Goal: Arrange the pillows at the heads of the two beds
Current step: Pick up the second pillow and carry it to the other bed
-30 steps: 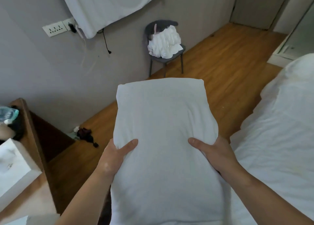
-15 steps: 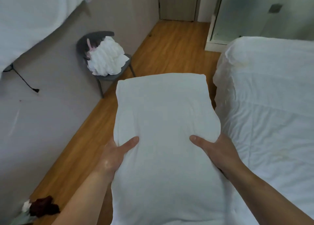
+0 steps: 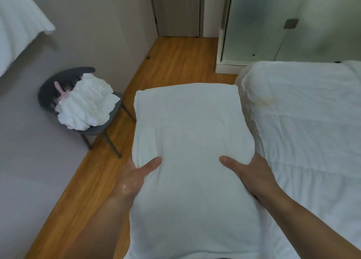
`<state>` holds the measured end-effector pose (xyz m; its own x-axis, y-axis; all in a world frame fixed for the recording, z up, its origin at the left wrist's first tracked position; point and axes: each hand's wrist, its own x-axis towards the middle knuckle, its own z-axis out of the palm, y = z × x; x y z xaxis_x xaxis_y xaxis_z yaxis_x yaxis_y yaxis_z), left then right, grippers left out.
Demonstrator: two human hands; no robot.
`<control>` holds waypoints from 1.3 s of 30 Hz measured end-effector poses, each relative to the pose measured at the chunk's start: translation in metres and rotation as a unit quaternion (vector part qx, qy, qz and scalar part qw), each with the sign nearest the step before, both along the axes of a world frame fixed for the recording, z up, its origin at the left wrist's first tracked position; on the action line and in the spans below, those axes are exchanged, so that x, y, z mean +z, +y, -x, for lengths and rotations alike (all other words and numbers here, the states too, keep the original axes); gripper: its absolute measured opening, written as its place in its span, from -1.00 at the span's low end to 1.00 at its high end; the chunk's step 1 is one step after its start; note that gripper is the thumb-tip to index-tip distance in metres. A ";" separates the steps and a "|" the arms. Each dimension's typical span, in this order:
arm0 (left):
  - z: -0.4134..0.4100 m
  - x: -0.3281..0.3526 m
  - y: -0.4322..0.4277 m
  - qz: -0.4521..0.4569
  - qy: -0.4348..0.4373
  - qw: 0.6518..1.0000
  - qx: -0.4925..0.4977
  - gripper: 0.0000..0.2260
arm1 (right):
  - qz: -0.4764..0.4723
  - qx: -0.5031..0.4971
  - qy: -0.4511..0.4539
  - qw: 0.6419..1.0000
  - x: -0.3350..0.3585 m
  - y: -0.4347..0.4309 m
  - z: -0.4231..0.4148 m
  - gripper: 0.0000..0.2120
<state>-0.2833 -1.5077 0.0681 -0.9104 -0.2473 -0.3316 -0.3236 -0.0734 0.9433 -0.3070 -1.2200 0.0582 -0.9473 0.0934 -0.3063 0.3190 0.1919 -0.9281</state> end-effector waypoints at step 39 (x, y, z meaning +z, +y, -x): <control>0.908 0.017 0.107 0.140 0.016 0.974 -0.177 0.05 | -0.008 -0.182 0.011 0.983 0.013 0.101 0.795 -0.61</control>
<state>-1.1911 -1.4005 0.0846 -0.9640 0.0078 -0.2658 -0.2513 0.2996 0.9204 -1.1022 -1.1186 0.0708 -0.8560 0.4331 -0.2823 0.3500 0.0836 -0.9330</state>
